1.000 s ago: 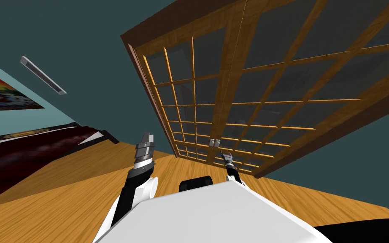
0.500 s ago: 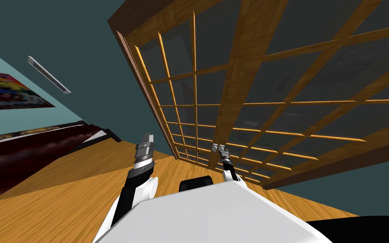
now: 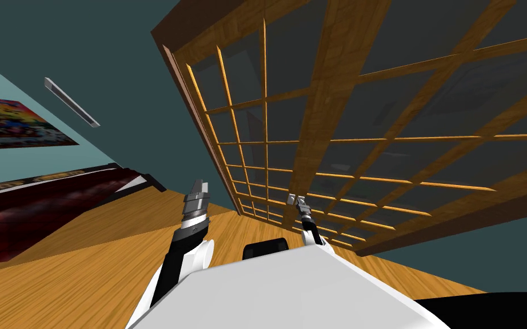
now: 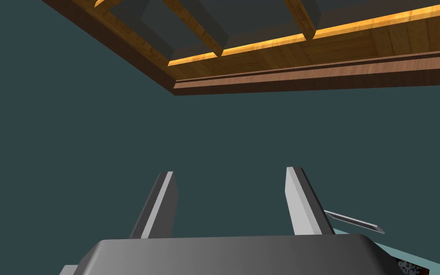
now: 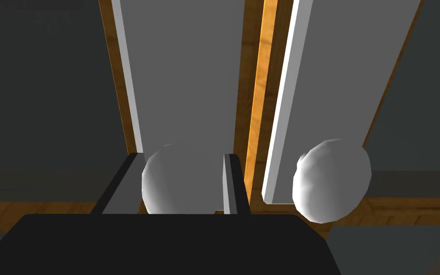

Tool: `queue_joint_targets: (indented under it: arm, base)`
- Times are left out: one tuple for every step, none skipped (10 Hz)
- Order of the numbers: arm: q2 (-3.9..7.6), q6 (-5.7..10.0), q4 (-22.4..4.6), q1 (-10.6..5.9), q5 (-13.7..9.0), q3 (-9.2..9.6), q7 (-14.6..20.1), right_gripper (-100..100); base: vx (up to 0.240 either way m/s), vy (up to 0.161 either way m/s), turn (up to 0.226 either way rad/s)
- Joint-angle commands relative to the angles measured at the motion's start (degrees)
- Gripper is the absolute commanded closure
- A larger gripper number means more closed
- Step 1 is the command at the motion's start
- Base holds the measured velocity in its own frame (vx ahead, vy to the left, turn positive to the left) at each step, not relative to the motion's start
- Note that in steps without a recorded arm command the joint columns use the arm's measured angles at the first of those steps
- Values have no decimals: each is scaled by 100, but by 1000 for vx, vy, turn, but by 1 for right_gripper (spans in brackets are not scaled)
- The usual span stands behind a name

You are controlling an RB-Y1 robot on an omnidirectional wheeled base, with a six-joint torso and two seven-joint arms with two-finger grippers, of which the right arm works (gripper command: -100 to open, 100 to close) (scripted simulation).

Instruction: Pull the door open

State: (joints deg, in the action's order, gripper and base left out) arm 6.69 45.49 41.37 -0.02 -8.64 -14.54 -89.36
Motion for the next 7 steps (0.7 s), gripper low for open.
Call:
queue_joint_targets:
  arm:
    - [10, 7, 1, 9, -13, -20, 7, 100]
    - [25, -7, -64, 131, -33, -32, 105, 100]
    - [33, -10, -83, 170, -43, -41, 135, 100]
    - [33, -10, -83, 170, -43, -41, 135, 100]
    - [41, -12, -102, 209, -52, -51, 166, 100]
    - [41, -12, -102, 209, -52, -51, 166, 100]
    - [65, -19, -158, 325, -81, -79, 258, 100]
  base:
    - [0, 0, 0]
    - [-87, 5, -17]
    - [-152, 63, -10]
    - [-110, 62, -59]
    - [-97, 29, -45]
    - [-80, 13, -4]
    - [-119, 27, -12]
